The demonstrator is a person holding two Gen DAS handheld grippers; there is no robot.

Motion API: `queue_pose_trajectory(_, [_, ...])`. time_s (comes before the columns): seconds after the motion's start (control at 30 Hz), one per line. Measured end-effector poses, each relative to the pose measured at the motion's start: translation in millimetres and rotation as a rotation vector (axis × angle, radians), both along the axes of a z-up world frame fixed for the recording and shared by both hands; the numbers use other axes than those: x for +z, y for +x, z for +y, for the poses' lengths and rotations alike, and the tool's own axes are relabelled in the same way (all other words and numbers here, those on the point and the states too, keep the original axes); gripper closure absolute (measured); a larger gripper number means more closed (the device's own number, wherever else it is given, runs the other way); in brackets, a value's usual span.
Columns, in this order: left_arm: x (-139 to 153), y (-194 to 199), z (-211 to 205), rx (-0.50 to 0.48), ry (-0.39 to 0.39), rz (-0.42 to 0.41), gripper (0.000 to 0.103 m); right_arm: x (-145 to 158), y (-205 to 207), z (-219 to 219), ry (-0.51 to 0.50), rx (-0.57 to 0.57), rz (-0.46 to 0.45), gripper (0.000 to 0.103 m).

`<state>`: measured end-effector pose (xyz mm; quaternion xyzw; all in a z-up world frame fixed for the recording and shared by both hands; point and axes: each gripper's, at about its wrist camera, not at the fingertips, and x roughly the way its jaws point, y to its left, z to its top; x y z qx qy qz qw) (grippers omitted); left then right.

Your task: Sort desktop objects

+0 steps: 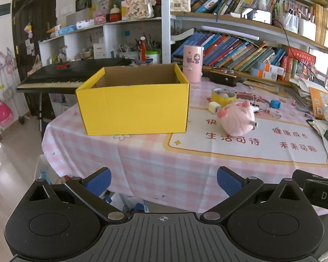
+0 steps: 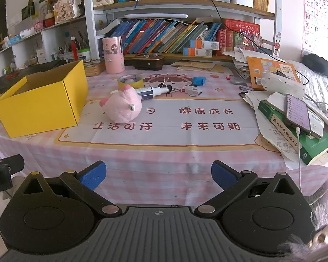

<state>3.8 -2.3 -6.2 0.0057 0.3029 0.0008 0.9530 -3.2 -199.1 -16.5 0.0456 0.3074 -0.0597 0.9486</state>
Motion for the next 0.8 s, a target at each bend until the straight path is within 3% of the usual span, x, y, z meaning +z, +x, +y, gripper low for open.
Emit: queue_pose_trajectory(0.8, [0.1,2.4,-3.8,-0.008,0.004,0.01,0.0,-0.8,1.0,-1.0,0.002,0.001,-0.001,0.0])
